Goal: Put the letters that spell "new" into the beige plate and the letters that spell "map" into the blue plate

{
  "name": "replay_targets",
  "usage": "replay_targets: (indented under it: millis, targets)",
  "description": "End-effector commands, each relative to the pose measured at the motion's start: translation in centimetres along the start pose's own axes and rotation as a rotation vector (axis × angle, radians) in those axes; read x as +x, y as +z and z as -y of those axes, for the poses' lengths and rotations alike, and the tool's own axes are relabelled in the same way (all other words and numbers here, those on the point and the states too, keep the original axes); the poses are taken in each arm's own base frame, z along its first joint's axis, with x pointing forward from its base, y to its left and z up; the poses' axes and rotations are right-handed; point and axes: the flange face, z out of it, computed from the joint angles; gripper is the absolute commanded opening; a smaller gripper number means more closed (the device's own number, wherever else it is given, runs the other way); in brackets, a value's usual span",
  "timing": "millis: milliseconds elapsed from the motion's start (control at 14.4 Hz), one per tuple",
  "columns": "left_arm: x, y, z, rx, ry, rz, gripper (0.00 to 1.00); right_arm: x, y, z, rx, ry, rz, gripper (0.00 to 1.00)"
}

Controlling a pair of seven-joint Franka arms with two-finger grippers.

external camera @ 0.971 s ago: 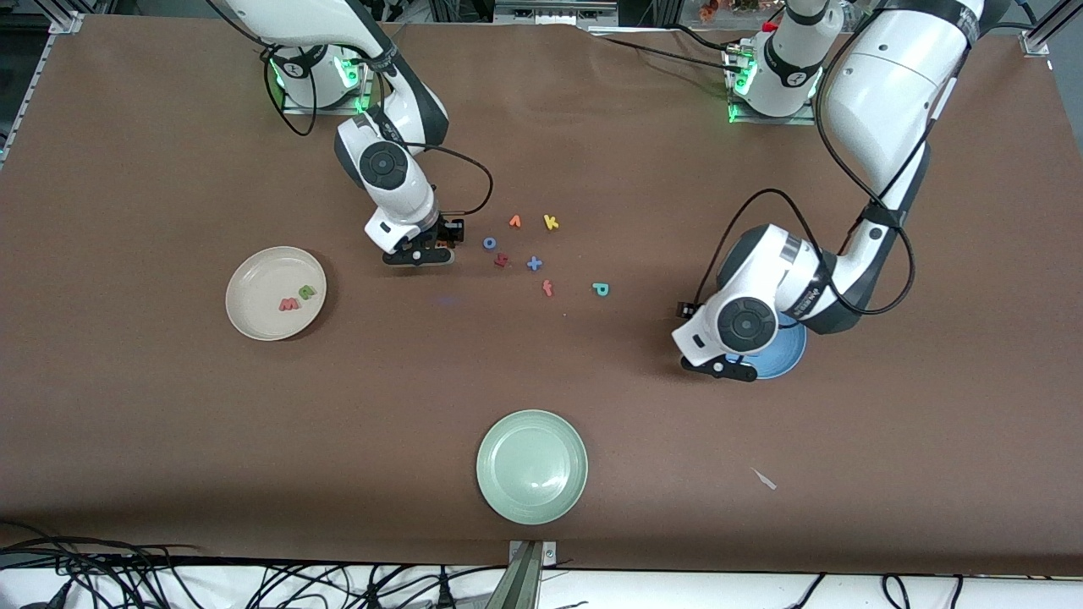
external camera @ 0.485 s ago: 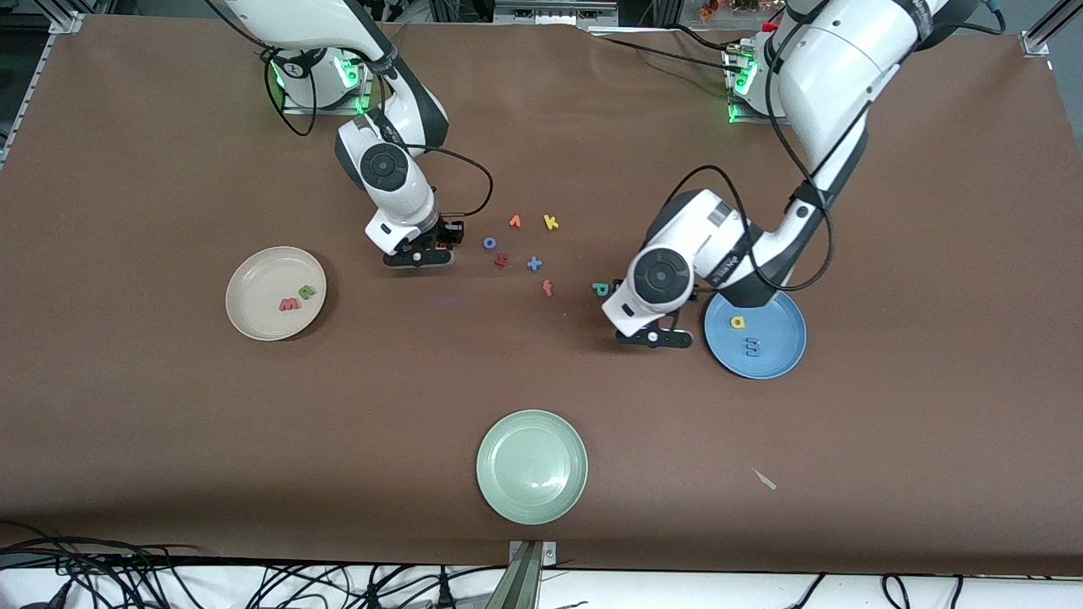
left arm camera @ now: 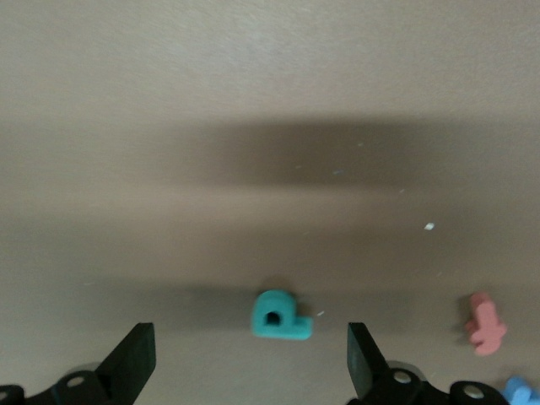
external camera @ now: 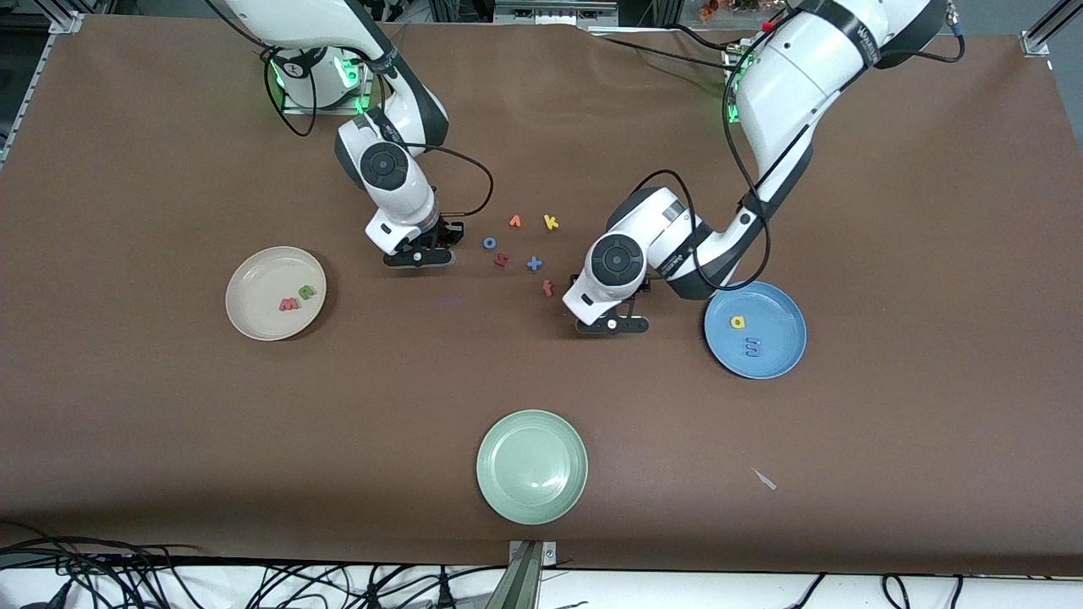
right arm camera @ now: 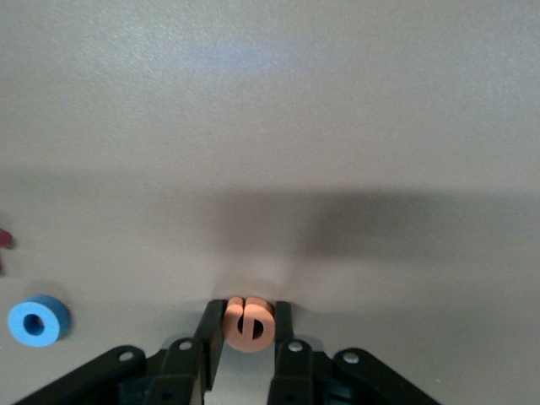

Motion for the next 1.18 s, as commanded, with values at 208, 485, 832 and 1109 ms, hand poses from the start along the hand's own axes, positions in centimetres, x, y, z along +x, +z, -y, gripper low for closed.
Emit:
replay_targets:
  millis: [208,485,832,1109]
  targets:
    - [-1.2,1.1,-1.8,-0.022,-0.206,-0.008,0.89,3.5,-4.0,-1.0,-0.055,-0.058,0.058,0.16]
    - [-1.0,1.6,-1.1,-0.020,-0.222,-0.001,0.70,6.6,-6.9,-8.8,-0.094,-0.223,0.104,0.16]
    - [-1.0,1.6,-1.0,-0.019,-0.220,0.000,0.60,8.8,-8.3,-19.2,-0.109,-0.365,0.145,0.16]
    - [-0.5,1.6,-0.5,-0.021,-0.230,0.000,0.56,9.5,-6.6,-24.0,-0.122,-0.350,0.166,0.17]
